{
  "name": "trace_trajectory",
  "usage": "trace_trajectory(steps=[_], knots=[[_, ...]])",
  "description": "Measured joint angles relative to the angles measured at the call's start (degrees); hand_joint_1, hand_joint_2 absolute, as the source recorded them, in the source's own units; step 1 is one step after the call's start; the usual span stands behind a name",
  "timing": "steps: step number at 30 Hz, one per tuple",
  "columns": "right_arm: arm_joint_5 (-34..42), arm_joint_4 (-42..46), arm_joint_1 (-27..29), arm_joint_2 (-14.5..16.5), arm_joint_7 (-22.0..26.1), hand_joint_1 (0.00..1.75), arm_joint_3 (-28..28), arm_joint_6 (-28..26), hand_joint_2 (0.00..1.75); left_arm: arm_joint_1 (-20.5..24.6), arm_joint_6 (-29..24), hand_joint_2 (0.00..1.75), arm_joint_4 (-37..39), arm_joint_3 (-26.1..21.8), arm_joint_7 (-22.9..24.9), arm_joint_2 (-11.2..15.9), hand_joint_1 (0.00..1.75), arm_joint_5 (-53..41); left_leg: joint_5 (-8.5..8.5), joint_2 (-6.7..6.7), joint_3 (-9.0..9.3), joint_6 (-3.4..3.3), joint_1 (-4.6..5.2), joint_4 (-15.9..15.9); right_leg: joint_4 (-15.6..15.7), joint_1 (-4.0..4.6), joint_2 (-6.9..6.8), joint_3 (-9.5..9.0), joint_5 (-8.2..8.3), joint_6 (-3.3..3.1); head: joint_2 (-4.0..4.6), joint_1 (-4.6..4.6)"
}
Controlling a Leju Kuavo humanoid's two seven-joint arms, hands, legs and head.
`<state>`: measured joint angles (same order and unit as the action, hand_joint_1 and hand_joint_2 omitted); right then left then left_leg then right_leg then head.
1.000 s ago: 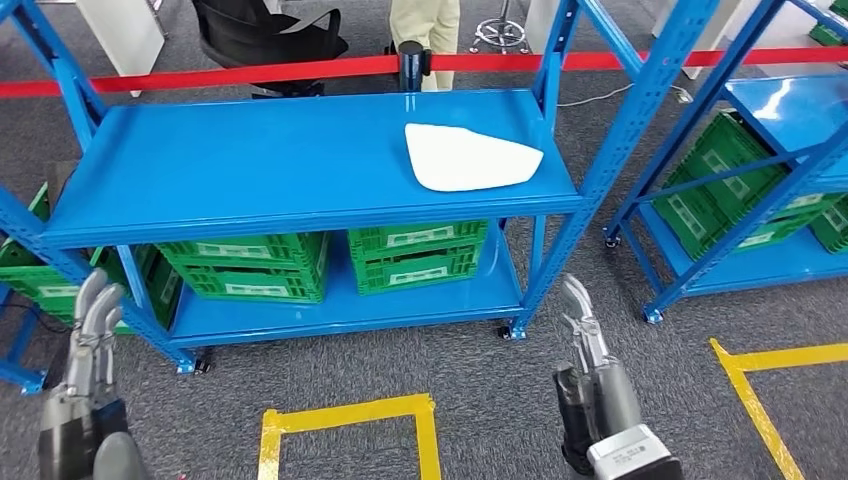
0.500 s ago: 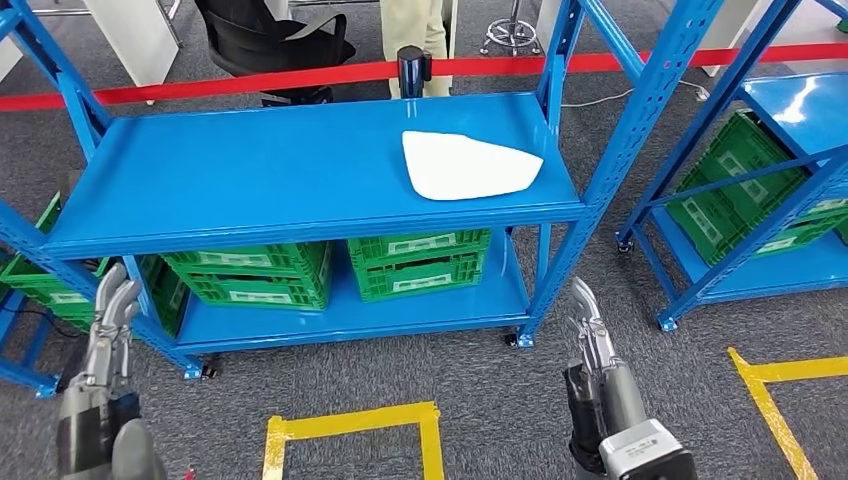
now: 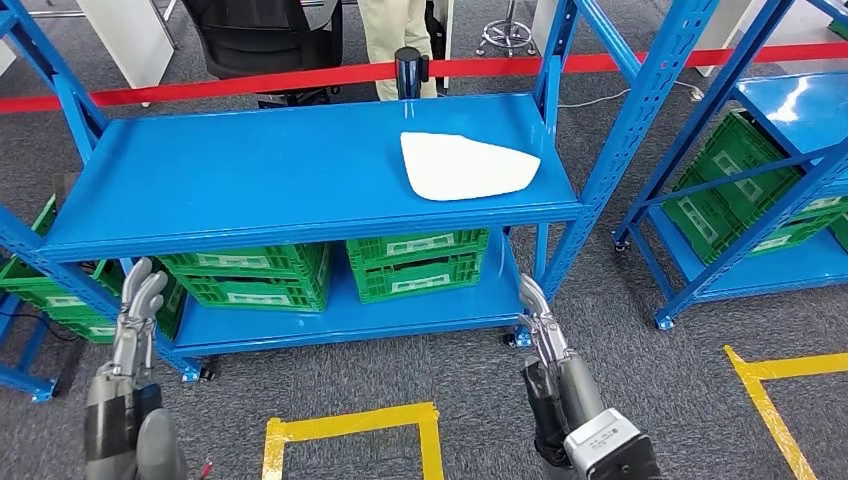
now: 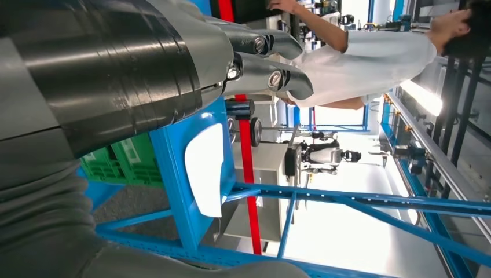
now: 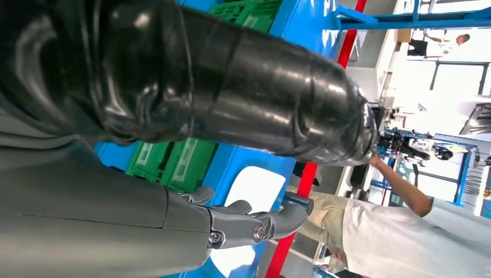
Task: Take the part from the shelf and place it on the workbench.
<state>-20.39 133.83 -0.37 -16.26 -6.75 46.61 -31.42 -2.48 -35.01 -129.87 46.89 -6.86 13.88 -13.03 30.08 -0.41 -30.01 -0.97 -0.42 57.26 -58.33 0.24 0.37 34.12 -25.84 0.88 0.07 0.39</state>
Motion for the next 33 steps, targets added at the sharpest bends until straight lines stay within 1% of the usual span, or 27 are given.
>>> trace_trajectory(steps=[15, 17, 19, 22, 24, 25, 30, 33], knots=[[0.8, -1.7, -1.0, 1.4, 1.2, 0.0, 1.1, 1.4, 0.0, 1.1, 1.7, 0.0, 2.3, 1.0, 0.1, -0.9, 0.0, 0.1, 0.02, 0.0, -0.06, -0.02, 0.09, 0.0, 0.1, -0.11, 0.0, 0.0, 0.04, 0.07, 0.0, -0.07], [0.0, -1.9, -1.1, 1.6, 1.0, 0.0, 1.1, 1.6, 0.0, 1.2, 2.0, 0.0, 2.5, 1.1, 0.2, -1.1, 0.0, -0.7, 0.02, 0.0, -0.05, -0.02, 0.09, 0.0, 0.1, -0.11, 0.0, 0.0, 0.04, 0.07, 0.0, -0.09], [-3.7, -2.2, -1.3, 1.8, 0.0, 0.0, 1.1, 1.6, 0.0, 1.3, 2.1, 0.0, 2.7, 1.1, 0.2, -1.2, 0.0, -2.3, 0.02, 0.0, -0.05, -0.02, 0.09, 0.0, 0.1, -0.11, 0.0, 0.0, 0.04, 0.07, 0.0, -0.1], [-12.7, -2.6, -2.0, 2.2, -2.6, 0.0, 1.2, 1.7, 0.0, 1.9, 2.1, 0.0, 3.1, 1.2, -0.6, -1.6, 0.0, -5.9, 0.01, 0.0, -0.05, -0.02, 0.09, 0.0, 0.1, -0.11, 0.0, 0.0, 0.04, 0.07, 0.0, -0.12], [-15.5, -3.0, -3.0, 2.7, -3.4, 0.0, 1.3, 1.9, 0.0, 2.9, 2.4, 0.0, 3.6, 1.2, -1.7, -2.3, 0.0, -7.0, 0.01, 0.0, -0.05, -0.02, 0.09, 0.0, 0.1, -0.11, 0.0, 0.0, 0.05, 0.08, 0.0, -0.11], [-15.6, -3.3, -3.7, 2.9, -3.5, 0.0, 1.3, 2.0, 0.0, 3.5, 2.7, 0.0, 4.1, 1.2, -2.5, -2.7, 0.0, -7.2, 0.01, 0.0, -0.05, -0.02, 0.09, 0.0, 0.1, -0.11, 0.0, 0.0, 0.06, 0.09, 0.0, -0.11], [-12.7, -5.4, -5.8, 4.2, -1.3, 0.0, 1.5, 1.4, 0.0, 6.5, 3.3, 0.0, 6.8, 1.5, -5.0, -4.6, 0.0, -10.6, -0.01, 0.0, -0.03, -0.03, 0.12, 0.0, 0.1, -0.12, 0.0, -0.01, 0.09, 0.14, 0.0, -0.11], [-12.3, -6.9, -6.3, 4.9, 2.3, 0.0, 2.2, -2.4, 0.0, 7.8, 0.8, 0.0, 8.7, 2.9, -6.7, -5.6, 0.0, -11.4, 0.0, 0.0, -0.02, -0.03, 0.13, 0.0, 0.1, -0.13, 0.0, -0.01, 0.09, 0.15, 0.0, -0.14]])
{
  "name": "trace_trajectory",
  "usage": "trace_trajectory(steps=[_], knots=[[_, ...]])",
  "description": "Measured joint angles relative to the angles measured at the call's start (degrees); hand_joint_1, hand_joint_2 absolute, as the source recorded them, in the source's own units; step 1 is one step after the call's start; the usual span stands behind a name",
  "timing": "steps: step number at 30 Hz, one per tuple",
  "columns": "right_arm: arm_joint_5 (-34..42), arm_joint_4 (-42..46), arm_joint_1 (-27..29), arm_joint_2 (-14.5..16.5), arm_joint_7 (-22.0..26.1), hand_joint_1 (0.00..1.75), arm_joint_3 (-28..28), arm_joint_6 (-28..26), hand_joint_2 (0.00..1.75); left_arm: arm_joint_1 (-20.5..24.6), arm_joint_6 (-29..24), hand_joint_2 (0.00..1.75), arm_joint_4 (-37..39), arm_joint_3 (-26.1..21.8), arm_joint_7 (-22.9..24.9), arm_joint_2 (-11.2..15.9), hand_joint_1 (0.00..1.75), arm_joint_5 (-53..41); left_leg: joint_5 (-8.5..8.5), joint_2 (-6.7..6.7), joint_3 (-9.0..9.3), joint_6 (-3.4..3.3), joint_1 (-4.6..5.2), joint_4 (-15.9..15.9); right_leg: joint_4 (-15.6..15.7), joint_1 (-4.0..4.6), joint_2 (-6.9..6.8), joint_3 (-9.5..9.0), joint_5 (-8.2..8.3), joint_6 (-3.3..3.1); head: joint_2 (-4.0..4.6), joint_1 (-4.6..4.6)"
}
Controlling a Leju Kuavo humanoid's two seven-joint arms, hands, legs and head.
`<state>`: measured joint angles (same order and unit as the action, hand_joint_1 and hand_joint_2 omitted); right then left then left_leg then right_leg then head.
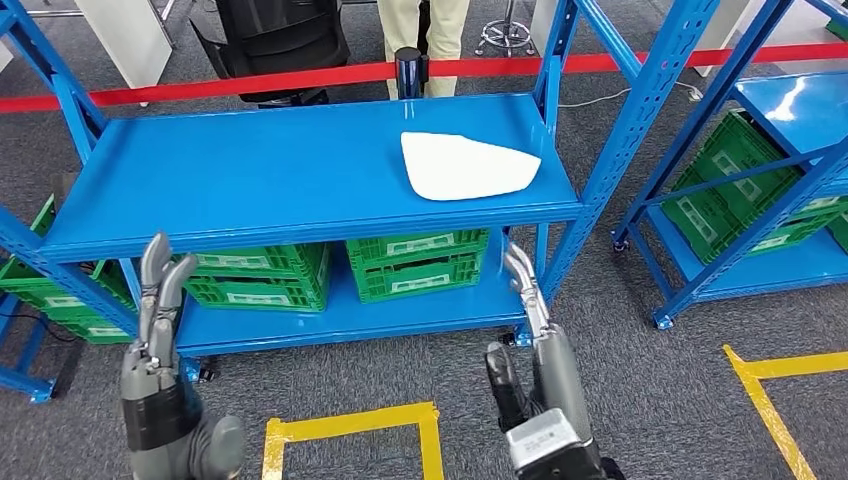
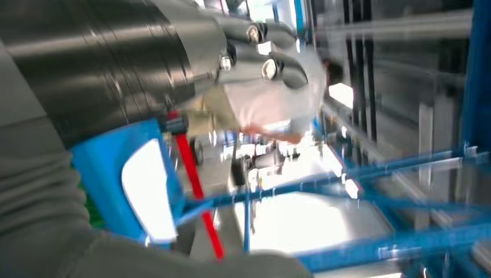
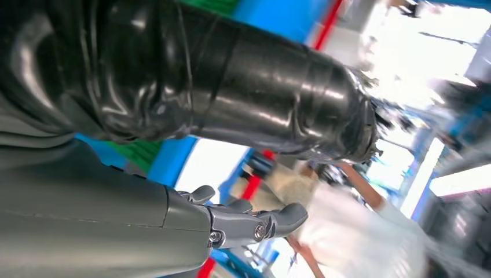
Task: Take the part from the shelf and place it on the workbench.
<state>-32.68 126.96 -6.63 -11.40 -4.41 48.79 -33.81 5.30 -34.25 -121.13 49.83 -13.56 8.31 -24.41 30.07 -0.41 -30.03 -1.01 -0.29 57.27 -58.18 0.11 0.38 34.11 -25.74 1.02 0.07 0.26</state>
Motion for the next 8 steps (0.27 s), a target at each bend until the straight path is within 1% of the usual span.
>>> trace_trajectory(steps=[2, 4, 6, 8], knots=[[0.3, -1.2, 0.1, 0.5, 3.0, 0.0, 1.0, -3.0, 0.0, 0.4, -2.2, 0.0, 1.5, 1.4, -2.0, -0.5, 0.0, 2.0, 0.0, 0.0, -0.02, 0.0, 0.0, 0.0, 0.0, -0.01, 0.0, 0.0, 0.0, 0.0, 0.0, 0.01], [1.0, -2.5, -0.2, 1.0, 5.3, 0.0, 2.3, -4.9, 0.0, 0.8, -3.1, 0.0, 2.8, 2.4, -4.5, -1.0, 0.0, 5.3, 0.0, 0.0, -0.03, 0.0, 0.0, 0.0, 0.0, -0.02, 0.0, 0.01, -0.01, 0.0, 0.0, 0.0], [1.3, -3.7, -1.0, 1.3, 6.2, 0.0, 3.6, -5.5, 0.0, 1.5, -3.3, 0.0, 3.9, 3.1, -7.1, -1.4, 0.0, 9.4, 0.0, 0.0, -0.03, 0.0, 0.01, 0.0, 0.0, -0.02, 0.0, 0.01, -0.01, 0.0, 0.0, 0.01], [1.0, -4.3, -1.5, 1.5, 6.5, 0.0, 4.5, -5.6, 0.0, 2.1, -3.3, 0.0, 4.5, 3.6, -8.3, -1.6, 0.0, 12.1, 0.0, 0.0, -0.03, 0.0, 0.01, 0.0, 0.0, -0.03, 0.0, 0.01, -0.01, 0.0, 0.0, 0.01]])
